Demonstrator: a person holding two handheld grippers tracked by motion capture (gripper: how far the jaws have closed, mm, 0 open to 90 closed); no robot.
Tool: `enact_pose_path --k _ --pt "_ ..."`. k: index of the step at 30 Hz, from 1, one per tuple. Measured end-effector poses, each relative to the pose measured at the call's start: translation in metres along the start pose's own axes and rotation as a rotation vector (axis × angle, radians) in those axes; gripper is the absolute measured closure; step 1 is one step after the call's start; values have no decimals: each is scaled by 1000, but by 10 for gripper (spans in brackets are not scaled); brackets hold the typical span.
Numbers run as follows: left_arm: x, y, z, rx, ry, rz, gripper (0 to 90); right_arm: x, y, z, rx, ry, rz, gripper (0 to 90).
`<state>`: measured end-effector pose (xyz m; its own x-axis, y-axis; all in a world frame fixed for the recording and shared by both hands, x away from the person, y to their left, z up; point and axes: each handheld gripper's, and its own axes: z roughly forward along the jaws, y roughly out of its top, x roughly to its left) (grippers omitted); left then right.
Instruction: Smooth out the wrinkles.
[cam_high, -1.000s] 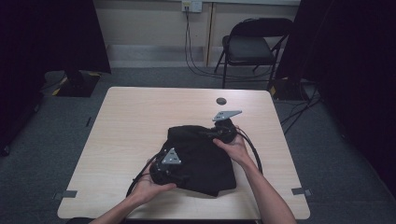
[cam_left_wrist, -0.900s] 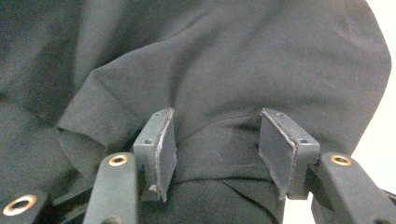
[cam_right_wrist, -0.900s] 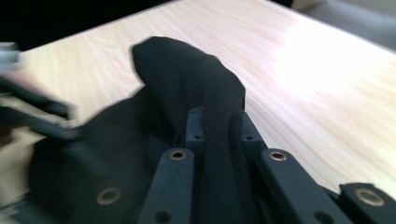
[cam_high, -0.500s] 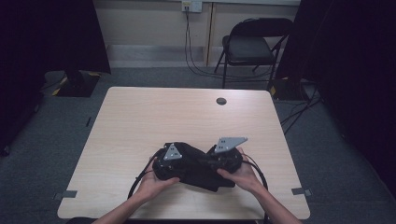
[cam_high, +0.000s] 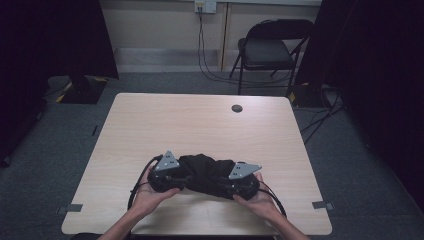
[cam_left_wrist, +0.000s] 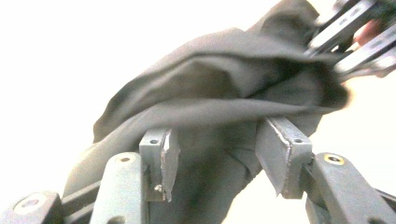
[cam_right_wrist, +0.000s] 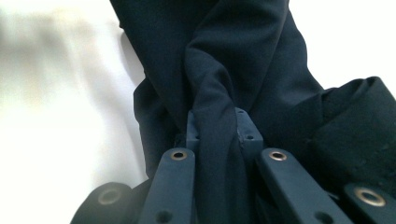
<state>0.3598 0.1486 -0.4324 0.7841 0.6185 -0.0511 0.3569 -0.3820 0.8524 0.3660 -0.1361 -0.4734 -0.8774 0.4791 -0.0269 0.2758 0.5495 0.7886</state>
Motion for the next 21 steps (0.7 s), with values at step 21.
enact_pose_path --k 21 --pt "9 10 48 184 -57 78 465 -4 -1 -25 -41 57 108 643"
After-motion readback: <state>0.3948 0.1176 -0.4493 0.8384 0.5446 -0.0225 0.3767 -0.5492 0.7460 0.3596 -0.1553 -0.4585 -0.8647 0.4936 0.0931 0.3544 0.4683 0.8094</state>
